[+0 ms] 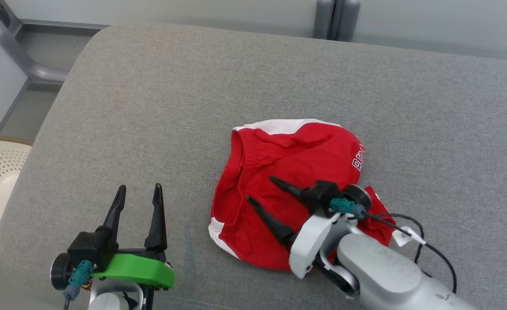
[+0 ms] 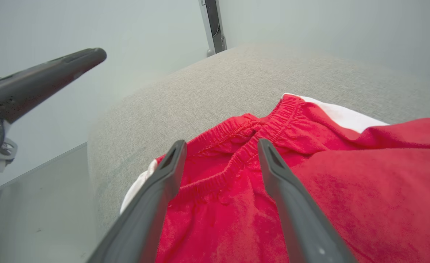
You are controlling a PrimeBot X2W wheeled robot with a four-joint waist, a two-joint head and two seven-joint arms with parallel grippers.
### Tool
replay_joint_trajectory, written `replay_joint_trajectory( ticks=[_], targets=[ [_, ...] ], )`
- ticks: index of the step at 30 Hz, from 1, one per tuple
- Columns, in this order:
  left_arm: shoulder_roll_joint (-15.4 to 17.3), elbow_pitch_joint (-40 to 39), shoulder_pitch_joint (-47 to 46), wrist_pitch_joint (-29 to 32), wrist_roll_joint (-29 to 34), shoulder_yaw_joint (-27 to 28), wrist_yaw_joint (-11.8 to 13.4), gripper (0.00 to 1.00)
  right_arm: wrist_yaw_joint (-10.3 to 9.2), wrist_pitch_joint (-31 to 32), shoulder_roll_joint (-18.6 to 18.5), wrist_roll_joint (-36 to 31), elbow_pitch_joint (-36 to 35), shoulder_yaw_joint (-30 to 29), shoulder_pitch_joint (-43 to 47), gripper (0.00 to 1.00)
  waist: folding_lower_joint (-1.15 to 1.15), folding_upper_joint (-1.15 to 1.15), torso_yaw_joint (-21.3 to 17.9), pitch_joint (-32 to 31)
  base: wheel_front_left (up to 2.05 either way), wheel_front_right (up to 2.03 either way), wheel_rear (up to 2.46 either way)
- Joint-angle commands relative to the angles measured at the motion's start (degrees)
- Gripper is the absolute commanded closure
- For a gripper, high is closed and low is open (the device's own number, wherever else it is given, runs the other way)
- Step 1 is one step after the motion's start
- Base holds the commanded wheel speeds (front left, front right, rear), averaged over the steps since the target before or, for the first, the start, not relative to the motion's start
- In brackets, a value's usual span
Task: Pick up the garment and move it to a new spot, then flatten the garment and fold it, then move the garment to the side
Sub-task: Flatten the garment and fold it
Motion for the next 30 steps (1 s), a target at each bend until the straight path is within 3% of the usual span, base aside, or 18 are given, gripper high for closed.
replay_joint_trajectory(
  ticks=[1,8,14,22,30],
  targets=[
    [0.08,0.01,0.20,-0.17,0.30,0.47,0.09,0.00,-0.09,-0.23,-1.61,-0.86,-1.52,-2.40,1.14,0.00,0.00,0.00,-1.20,-0.75,0.00,0.00,0.00],
    [0.09,-0.15,1.23,-0.17,1.00,1.29,0.00,0.00,-0.08,-0.22,-8.75,-4.42,-9.31,-14.24,8.42,0.00,0.00,0.00,-3.70,-1.91,0.00,0.00,0.00],
    [0.09,-0.45,1.71,-0.17,1.54,1.99,-0.32,0.00,-0.08,-0.22,-11.86,-6.33,-15.76,-21.75,18.15,0.00,0.00,0.00,-4.96,-2.17,0.00,0.00,0.00],
    [0.09,-0.66,1.40,-0.17,1.97,2.25,-0.56,0.00,-0.09,0.40,-11.11,-7.72,-22.56,-26.16,29.31,0.00,0.00,0.00,-5.23,-1.77,0.00,0.00,0.00],
    [0.09,-0.31,0.88,-0.17,2.24,2.13,-0.71,0.00,-0.09,1.97,-10.10,-9.11,-19.70,-27.65,29.83,0.00,0.00,0.00,-4.69,-1.51,0.00,0.00,0.00]
  ],
)
